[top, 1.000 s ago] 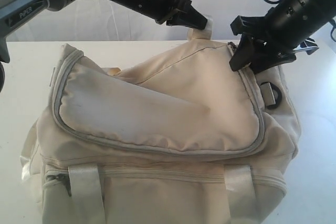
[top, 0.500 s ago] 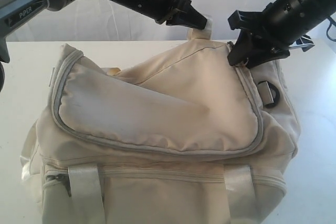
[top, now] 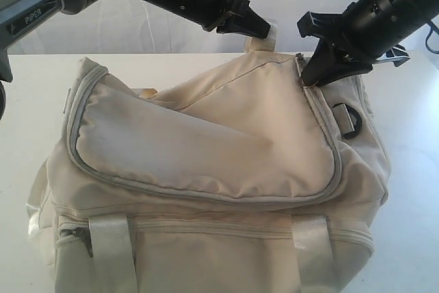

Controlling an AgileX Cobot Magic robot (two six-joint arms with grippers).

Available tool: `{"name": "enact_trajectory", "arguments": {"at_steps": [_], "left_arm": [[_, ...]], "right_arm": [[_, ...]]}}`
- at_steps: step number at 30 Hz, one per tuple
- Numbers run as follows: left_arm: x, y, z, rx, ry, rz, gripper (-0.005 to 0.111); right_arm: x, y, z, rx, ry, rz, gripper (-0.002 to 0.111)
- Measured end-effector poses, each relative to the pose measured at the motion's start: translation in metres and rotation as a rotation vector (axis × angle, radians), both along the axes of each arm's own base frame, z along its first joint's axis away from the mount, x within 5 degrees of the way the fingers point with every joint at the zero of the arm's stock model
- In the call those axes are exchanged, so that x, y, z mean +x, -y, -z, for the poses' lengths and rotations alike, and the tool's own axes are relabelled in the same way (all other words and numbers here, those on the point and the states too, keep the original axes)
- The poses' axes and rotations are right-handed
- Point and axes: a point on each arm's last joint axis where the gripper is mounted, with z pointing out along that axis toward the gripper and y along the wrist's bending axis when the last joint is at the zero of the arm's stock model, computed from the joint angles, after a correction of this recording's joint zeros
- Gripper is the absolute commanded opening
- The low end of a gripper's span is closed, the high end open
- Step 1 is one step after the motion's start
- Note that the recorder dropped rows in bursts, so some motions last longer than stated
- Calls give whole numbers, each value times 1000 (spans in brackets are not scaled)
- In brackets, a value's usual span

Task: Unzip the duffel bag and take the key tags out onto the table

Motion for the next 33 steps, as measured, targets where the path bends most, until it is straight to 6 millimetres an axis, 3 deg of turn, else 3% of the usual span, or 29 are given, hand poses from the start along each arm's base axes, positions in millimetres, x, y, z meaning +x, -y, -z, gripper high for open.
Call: {"name": "enact_trajectory", "arguments": {"at_steps": [8,16,33], "left_arm": [[0,0,0,0,1,-2,0],[0,0,0,0,1,-2,0],[0,0,0,1,-2,3,0]], "right_arm": [[0,0,-2,-6,11,-2,0],[-9,1,-22,-27,67,-8,0],[-19,3,-32,-98,83,-118,0]]}}
